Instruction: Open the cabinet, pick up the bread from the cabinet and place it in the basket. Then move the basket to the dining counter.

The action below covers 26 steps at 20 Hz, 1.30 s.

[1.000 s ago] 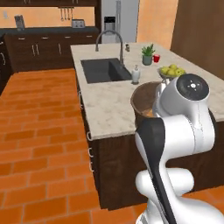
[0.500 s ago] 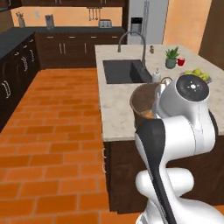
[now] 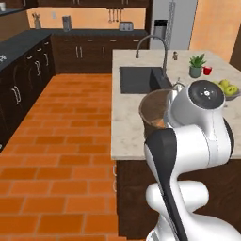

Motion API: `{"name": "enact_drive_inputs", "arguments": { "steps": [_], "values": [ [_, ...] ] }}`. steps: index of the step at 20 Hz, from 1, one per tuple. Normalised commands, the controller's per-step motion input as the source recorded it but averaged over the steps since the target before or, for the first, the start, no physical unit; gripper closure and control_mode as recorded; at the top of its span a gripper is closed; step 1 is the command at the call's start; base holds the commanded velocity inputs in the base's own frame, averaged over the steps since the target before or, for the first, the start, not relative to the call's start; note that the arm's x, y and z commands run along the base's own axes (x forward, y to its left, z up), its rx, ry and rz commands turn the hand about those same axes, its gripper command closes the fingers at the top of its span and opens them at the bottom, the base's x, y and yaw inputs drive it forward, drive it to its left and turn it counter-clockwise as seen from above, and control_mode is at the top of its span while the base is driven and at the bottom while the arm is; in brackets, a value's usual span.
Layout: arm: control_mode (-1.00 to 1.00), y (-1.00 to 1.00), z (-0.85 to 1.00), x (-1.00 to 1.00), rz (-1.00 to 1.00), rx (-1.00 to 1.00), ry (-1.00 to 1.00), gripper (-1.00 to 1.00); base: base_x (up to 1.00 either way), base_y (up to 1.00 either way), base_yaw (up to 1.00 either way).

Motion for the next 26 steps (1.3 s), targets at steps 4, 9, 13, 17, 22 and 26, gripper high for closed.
{"name": "enact_drive_inputs", "arguments": {
  "steps": [4, 9, 13, 17, 22, 26],
  "values": [
    [1.0, 0.0, 0.0, 0.0, 0.0, 0.0, 0.0, 1.0, 0.53, -0.42, 0.01],
    [1.0, 0.0, 0.0, 0.0, 0.0, 0.0, 0.0, 1.0, 0.52, -0.4, 0.03],
    [-1.0, -0.37, -0.04, 0.67, 0.04, 0.0, 0.04, 1.0, 0.07, -0.1, 0.01],
    [-1.0, -0.75, -0.28, 1.0, 0.17, 0.05, 0.08, 1.0, 0.0, 0.0, 0.0],
    [-1.0, -0.76, -0.76, 1.0, 0.31, 0.07, 0.05, 1.0, 0.0, 0.0, 0.0],
    [-1.0, -0.74, -0.64, 1.0, 0.3, 0.03, 0.07, 1.0, 0.0, 0.0, 0.0]
  ]
}}
